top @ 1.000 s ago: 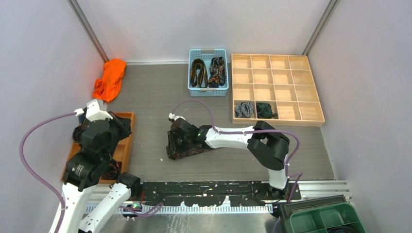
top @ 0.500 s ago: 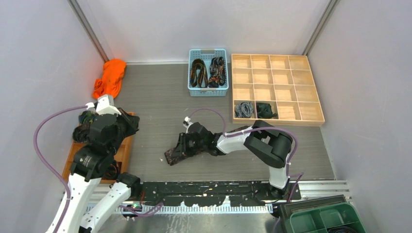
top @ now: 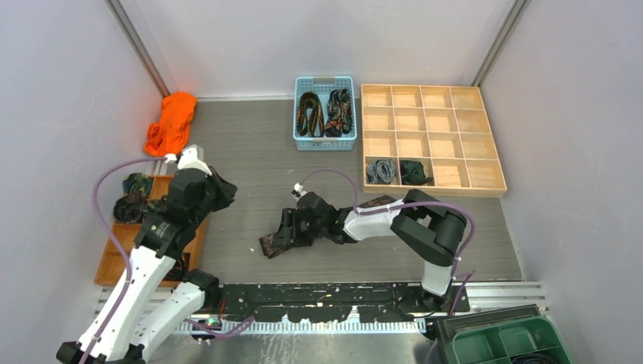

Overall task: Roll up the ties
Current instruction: Roll the tie at the center of the board.

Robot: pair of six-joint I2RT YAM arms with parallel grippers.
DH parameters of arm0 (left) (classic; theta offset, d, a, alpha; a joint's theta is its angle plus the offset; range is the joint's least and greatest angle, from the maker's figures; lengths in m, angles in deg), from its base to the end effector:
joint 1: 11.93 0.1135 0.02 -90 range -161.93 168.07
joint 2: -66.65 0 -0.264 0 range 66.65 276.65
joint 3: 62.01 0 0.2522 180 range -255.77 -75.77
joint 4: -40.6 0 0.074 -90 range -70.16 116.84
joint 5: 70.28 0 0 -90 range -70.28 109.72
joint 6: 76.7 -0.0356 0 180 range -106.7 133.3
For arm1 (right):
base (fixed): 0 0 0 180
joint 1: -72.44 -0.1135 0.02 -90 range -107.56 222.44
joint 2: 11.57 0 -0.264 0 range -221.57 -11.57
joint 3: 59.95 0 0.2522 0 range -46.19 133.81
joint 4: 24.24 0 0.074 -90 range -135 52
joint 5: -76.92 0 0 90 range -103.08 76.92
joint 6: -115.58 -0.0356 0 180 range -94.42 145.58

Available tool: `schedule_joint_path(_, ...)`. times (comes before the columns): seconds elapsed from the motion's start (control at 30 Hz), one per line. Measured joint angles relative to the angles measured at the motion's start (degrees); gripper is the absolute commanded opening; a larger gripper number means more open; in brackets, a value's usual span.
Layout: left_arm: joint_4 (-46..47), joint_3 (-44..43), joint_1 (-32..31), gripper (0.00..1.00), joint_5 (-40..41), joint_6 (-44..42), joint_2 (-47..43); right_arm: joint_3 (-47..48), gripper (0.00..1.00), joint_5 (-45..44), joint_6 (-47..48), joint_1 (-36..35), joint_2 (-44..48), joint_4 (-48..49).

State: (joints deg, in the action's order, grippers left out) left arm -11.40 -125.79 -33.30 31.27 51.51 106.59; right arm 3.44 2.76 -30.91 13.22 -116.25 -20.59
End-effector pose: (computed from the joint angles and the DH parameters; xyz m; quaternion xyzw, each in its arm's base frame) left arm 0.1369 -0.0459 0.3335 -0.1761 0.8368 -0.1791 0.4866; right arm 0.1770 0.3161 0.1364 -0.0819 0.8872 0.4358 0.1278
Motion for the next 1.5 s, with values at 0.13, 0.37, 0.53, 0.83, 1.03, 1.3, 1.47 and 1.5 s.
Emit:
schedule_joint_path(0.13, 2.0, 3.4, 0.0, 0.00, -1.6, 0.3, 2.4, 0.5, 0.57, -3.1, 2.6, 0.0, 2.7, -6.1)
schedule_joint_path(0.37, 5.9, 9.4, 0.0, 0.00, -4.0, 0.3, 4.8, 3.2, 0.52, -7.2, 6.7, 0.0, 4.3, -14.4)
schedule_joint_path(0.53, 9.8, 12.2, 0.0, 0.00, -6.4, 0.3, 7.0, 5.8, 0.49, -9.9, 8.7, -0.2, 4.0, -19.9)
schedule_joint_path(0.83, 18.2, 16.2, 0.0, 0.00, -10.1, 0.2, 18.9, 8.3, 0.37, -15.0, 10.7, -2.2, 4.3, -25.4)
schedule_joint_path(1.03, 23.7, 18.4, 0.0, 0.00, -12.3, 0.0, 27.3, 8.1, 0.01, -17.2, 10.9, -6.1, 9.6, -27.1)
schedule_joint_path(1.3, 30.0, 19.9, 0.0, 0.00, -16.3, -0.1, 33.4, 3.9, 0.01, -16.5, 8.1, -11.0, 8.6, -21.2)
schedule_joint_path(1.47, 32.4, 21.8, 0.0, 0.00, -17.9, 0.3, 34.1, 3.4, 0.01, -14.6, 7.0, -12.2, 2.5, -17.0)
schedule_joint_path(1.5, 32.9, 22.0, 0.0, 0.00, -18.2, 0.3, 34.1, 3.4, 0.01, -14.3, 6.6, -12.2, 1.8, -15.9)
